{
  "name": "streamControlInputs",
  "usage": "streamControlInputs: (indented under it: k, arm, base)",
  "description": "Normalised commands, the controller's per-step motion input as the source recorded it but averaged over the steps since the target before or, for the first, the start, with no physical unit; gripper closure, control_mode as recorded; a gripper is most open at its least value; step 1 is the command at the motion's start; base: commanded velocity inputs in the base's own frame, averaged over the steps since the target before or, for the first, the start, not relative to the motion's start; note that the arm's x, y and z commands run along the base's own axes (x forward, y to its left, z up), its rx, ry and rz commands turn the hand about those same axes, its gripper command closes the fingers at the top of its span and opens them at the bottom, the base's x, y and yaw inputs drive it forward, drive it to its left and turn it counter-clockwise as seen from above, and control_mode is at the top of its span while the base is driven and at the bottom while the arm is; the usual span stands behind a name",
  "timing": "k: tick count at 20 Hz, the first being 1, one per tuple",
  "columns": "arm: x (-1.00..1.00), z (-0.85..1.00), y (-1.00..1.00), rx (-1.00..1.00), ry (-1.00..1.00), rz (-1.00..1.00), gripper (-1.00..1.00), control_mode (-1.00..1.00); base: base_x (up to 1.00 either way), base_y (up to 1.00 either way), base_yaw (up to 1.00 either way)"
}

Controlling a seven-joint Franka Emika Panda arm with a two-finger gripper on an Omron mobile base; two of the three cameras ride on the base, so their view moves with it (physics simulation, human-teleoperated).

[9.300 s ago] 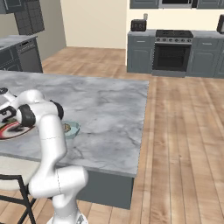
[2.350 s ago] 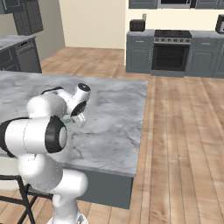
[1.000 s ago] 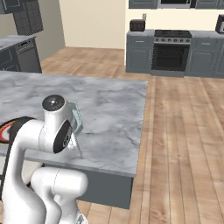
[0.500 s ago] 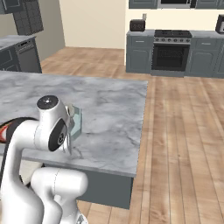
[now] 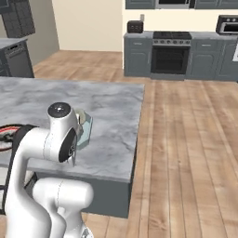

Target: Place two dumplings into each of the tupperware containers and then place the containers in the fridge.

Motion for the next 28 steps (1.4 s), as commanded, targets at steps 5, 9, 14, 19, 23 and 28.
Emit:
streamControlInputs:
  k: [5,9,14,19,23,28]
  arm:
    - [0.0,0.0,0.0,0.0,0.0,0.0,1.0,1.0]
    - [0.0,0.0,0.0,0.0,0.0,0.0,1.0,1.0]
    - [0.0,0.0,0.0,0.0,0.0,0.0,1.0,1.0]
    - [0.0,0.0,0.0,0.0,0.0,0.0,1.0,1.0]
    - [0.0,0.0,0.0,0.0,0.0,0.0,1.0,1.0]
    - [0.0,0.0,0.0,0.0,0.0,0.0,1.0,1.0]
  base:
    - [-0.27,-0.94,-0.23]
    - [0.09,-0.91,-0.15]
    - [0.63,-0.66,-0.1]
    - [1.0,-0.23,-0.04]
    - [1.0,-0.02,-0.06]
    - [1.0,0.14,-0.19]
